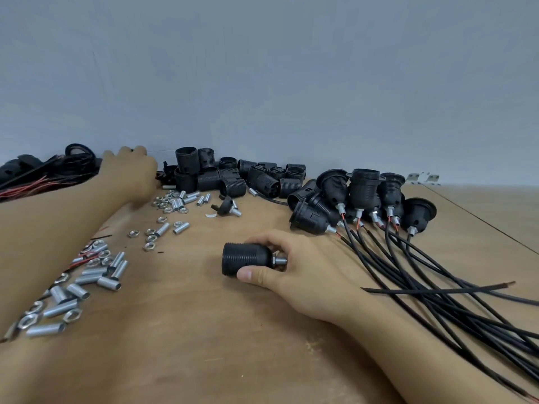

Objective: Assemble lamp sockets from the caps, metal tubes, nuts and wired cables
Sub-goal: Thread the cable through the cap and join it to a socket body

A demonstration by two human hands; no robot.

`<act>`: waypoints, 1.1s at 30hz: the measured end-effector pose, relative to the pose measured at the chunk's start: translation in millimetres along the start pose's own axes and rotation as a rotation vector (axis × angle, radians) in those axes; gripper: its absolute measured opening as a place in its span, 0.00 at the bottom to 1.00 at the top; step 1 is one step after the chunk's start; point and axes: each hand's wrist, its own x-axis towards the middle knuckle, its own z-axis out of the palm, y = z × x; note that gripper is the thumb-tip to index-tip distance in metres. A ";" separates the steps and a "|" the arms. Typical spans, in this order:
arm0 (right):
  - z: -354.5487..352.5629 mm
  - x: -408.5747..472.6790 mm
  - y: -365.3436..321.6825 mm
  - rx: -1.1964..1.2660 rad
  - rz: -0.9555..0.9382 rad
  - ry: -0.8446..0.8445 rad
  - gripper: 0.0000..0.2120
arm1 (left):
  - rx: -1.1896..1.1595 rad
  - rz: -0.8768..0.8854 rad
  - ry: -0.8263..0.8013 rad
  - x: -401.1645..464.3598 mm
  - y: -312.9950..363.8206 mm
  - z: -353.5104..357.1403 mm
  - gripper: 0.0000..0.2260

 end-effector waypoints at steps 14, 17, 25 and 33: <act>-4.5 0.1 -4.7 0.078 -0.047 0.095 0.14 | -1.551 -0.078 0.332 -136.0 53.6 -64.5 0.01; -3.5 -1.2 -7.3 0.132 -0.112 0.157 0.15 | -1.725 0.072 -0.040 -189.1 73.1 -51.8 0.08; -2.1 -4.6 -5.2 0.092 -0.191 0.189 0.19 | -1.873 0.169 -0.229 -195.7 71.1 -48.2 0.28; -0.3 -7.2 -5.7 -0.213 -0.506 0.324 0.19 | -1.907 0.285 -0.256 -192.1 73.7 -44.0 0.31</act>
